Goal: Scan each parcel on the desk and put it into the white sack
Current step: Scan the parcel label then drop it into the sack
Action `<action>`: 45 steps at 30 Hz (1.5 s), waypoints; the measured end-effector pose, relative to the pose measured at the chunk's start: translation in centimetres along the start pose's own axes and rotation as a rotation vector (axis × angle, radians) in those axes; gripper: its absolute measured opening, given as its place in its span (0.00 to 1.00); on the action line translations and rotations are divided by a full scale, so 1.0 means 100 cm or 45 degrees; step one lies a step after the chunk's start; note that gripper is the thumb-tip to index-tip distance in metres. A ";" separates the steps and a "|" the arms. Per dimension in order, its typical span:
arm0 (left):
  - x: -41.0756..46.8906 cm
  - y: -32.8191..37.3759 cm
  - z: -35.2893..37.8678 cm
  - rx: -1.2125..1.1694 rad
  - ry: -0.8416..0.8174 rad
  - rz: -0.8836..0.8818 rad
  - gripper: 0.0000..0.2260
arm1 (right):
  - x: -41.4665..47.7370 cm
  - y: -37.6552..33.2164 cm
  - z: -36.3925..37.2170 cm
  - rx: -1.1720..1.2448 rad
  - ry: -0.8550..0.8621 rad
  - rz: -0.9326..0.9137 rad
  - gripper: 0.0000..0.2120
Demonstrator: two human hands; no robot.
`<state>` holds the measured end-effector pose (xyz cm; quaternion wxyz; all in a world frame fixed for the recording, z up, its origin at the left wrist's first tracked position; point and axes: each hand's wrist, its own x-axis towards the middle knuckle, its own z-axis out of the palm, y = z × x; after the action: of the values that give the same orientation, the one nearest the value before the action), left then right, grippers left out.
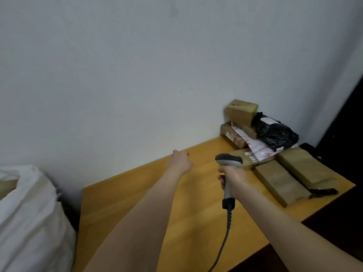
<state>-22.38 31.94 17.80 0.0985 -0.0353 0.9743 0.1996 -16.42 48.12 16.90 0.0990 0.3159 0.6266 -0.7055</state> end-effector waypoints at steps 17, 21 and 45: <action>0.136 0.192 0.120 -0.075 -0.221 0.198 0.20 | 0.163 -0.074 -0.154 0.180 0.314 0.057 0.05; 0.190 0.224 0.117 -0.208 -0.146 0.229 0.18 | 0.210 -0.112 -0.164 0.186 0.341 0.003 0.06; 0.355 0.316 0.135 -1.273 -0.064 -0.498 0.14 | 0.401 -0.244 -0.167 0.358 0.042 -0.110 0.08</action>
<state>-58.15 65.26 10.39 0.1281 -0.2540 0.7330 0.6179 -55.44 78.96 13.81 0.0132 0.3109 0.5362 -0.7846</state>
